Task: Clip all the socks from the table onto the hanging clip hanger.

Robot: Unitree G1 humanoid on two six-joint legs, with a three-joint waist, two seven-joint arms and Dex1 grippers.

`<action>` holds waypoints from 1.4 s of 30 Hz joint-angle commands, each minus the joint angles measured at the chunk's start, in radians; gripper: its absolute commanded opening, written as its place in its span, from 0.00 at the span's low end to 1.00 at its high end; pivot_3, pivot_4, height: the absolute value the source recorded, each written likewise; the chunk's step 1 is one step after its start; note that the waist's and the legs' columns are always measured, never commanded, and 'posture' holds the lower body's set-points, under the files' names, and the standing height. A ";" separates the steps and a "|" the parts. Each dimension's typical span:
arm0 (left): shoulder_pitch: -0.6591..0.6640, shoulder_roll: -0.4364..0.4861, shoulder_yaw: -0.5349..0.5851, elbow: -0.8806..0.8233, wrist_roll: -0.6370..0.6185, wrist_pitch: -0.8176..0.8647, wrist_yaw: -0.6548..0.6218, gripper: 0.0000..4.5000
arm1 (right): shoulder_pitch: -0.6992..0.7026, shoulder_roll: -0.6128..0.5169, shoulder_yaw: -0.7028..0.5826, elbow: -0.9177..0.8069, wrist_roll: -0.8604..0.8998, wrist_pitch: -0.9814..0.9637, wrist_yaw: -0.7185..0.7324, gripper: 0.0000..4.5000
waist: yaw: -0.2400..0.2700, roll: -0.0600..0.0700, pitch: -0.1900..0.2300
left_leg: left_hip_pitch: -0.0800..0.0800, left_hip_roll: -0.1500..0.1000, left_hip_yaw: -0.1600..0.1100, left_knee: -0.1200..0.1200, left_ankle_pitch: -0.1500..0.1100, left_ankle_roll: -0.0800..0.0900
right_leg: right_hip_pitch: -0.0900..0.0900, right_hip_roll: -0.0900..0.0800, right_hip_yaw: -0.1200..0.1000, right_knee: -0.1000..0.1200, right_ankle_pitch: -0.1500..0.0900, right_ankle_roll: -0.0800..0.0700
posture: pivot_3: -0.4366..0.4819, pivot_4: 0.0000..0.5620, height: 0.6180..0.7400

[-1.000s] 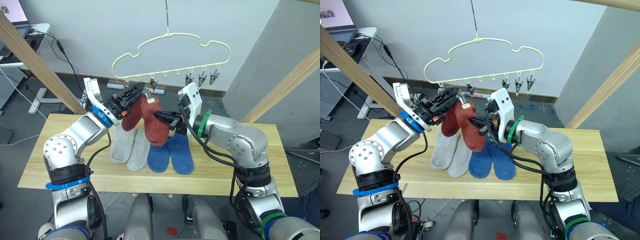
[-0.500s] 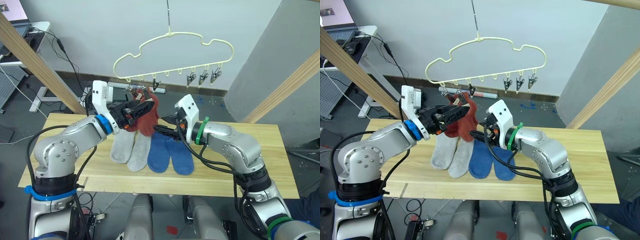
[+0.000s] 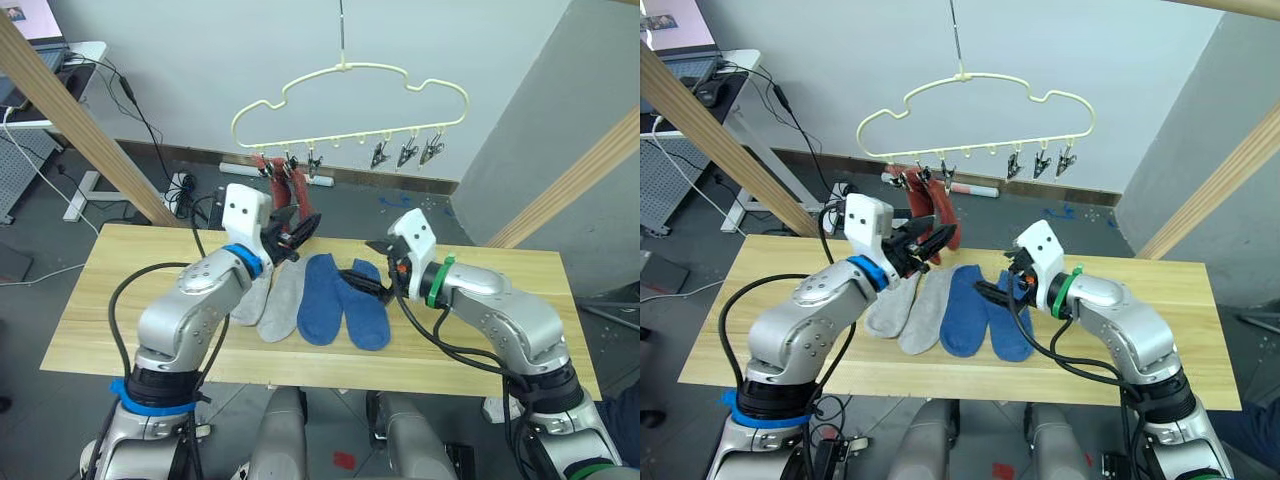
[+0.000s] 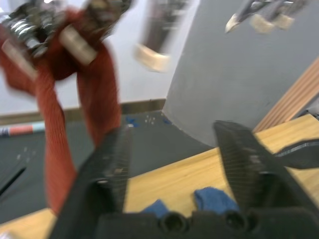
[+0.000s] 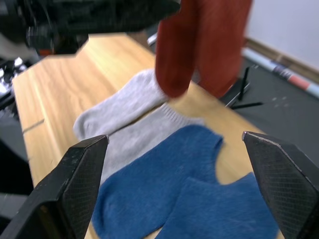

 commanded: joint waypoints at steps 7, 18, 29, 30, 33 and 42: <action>-0.082 -0.104 -0.049 0.051 0.206 -0.188 0.001 0.37 | -0.002 0.010 -0.089 -0.121 0.041 -0.052 -0.014 1.00 | -0.002 0.000 0.000 | 0.000 0.000 0.000 0.000 0.000 0.000 | 0.000 0.000 0.000 0.000 0.000 0.000 | 0.64 0.54 1.00; -0.088 -0.169 -0.026 0.068 0.299 -0.259 0.007 0.37 | -0.030 0.027 -0.120 -0.138 0.062 -0.064 -0.031 1.00 | -0.005 0.000 0.000 | 0.000 -0.001 -0.001 0.002 0.000 0.000 | 0.001 0.000 0.000 0.002 0.000 0.000 | 0.62 0.53 1.00; -0.032 -0.223 -0.031 -0.008 0.325 -0.220 0.044 0.37 | -0.047 0.031 -0.128 -0.113 0.071 -0.082 -0.035 1.00 | -0.004 0.000 0.000 | 0.000 -0.002 -0.002 0.004 0.000 0.000 | 0.002 -0.001 -0.001 0.005 0.000 0.000 | 0.63 0.53 1.00; -0.040 -0.232 -0.024 -0.001 0.332 -0.219 0.060 0.37 | -0.047 0.032 -0.130 -0.112 0.072 -0.081 -0.037 1.00 | -0.004 0.000 0.000 | 0.000 -0.002 -0.002 0.004 0.000 0.000 | 0.002 -0.001 -0.001 0.005 0.000 0.000 | 0.63 0.53 1.00; -0.062 -0.247 -0.016 0.018 0.355 -0.230 0.088 0.37 | -0.047 0.034 -0.133 -0.112 0.076 -0.079 -0.039 1.00 | -0.004 0.000 0.000 | 0.000 -0.002 -0.002 0.007 0.000 0.000 | 0.002 0.000 -0.001 0.007 0.000 0.000 | 0.63 0.53 1.00; -0.096 -0.252 -0.001 0.061 0.403 -0.270 0.111 0.37 | -0.052 0.031 -0.134 -0.106 0.073 -0.076 -0.040 1.00 | -0.004 0.000 0.000 | 0.000 -0.002 -0.003 0.013 0.000 0.001 | 0.004 0.000 -0.001 0.008 0.000 0.000 | 0.63 0.52 1.00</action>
